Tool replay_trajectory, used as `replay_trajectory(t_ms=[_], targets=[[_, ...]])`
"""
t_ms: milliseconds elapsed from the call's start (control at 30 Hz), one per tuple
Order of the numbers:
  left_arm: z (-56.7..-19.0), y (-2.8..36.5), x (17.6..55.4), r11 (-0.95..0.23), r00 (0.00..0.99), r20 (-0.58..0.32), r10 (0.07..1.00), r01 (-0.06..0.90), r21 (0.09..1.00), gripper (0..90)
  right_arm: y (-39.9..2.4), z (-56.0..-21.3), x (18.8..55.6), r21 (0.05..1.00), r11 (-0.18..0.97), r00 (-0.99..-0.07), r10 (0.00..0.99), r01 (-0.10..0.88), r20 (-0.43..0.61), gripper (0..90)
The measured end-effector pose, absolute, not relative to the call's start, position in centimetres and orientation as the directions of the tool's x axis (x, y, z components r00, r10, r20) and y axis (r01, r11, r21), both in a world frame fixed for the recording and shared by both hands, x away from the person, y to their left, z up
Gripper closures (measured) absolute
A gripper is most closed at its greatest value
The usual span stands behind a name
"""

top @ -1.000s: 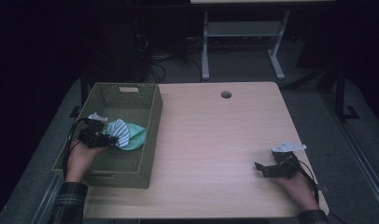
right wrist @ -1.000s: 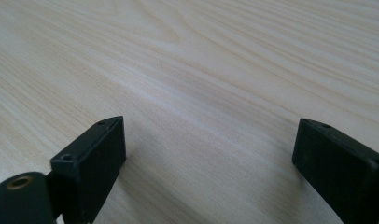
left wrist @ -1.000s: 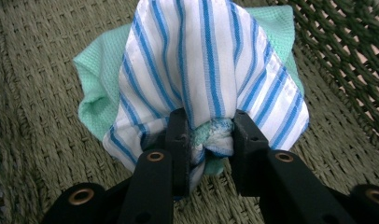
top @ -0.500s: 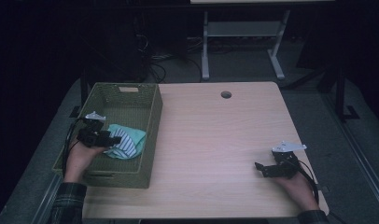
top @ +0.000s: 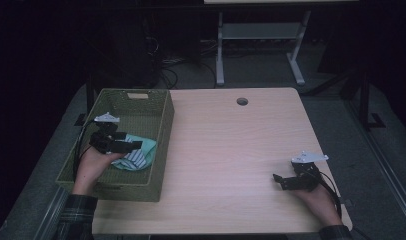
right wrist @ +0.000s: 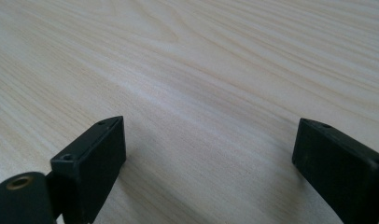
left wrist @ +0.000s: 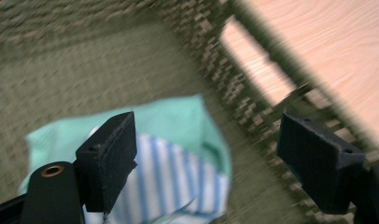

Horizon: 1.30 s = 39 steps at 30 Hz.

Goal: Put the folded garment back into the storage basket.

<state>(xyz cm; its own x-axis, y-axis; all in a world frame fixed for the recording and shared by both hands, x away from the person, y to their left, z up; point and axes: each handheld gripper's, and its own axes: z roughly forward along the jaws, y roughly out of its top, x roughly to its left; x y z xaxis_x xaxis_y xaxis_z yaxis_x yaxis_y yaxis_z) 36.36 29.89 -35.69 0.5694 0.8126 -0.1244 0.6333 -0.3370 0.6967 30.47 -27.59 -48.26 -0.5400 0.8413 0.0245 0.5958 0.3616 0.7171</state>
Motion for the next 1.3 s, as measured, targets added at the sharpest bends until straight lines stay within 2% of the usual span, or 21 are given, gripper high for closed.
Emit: replay_trajectory(t_ms=[367,700,967,1300], targets=[[-33.6,25.4,35.6,-0.348,0.649,-0.137,0.748,0.559,0.752,19.5,-27.6,-48.3,30.4,0.717,0.357,-0.537,0.843,0.599,0.028,9.2],[-33.6,20.5,35.4,-0.393,0.712,-0.134,0.689,0.523,0.757,19.5,-27.5,-48.3,30.4,0.717,0.355,-0.533,0.846,0.600,0.028,9.2],[-34.5,16.3,35.1,-0.422,0.747,-0.134,0.651,0.503,0.755,19.2,-27.5,-48.3,30.4,0.717,0.355,-0.533,0.845,0.600,0.028,9.2],[-36.6,12.3,34.5,-0.472,0.778,-0.094,0.621,0.467,0.747,18.8,-27.5,-48.3,30.4,0.717,0.354,-0.533,0.846,0.601,0.029,9.2]])
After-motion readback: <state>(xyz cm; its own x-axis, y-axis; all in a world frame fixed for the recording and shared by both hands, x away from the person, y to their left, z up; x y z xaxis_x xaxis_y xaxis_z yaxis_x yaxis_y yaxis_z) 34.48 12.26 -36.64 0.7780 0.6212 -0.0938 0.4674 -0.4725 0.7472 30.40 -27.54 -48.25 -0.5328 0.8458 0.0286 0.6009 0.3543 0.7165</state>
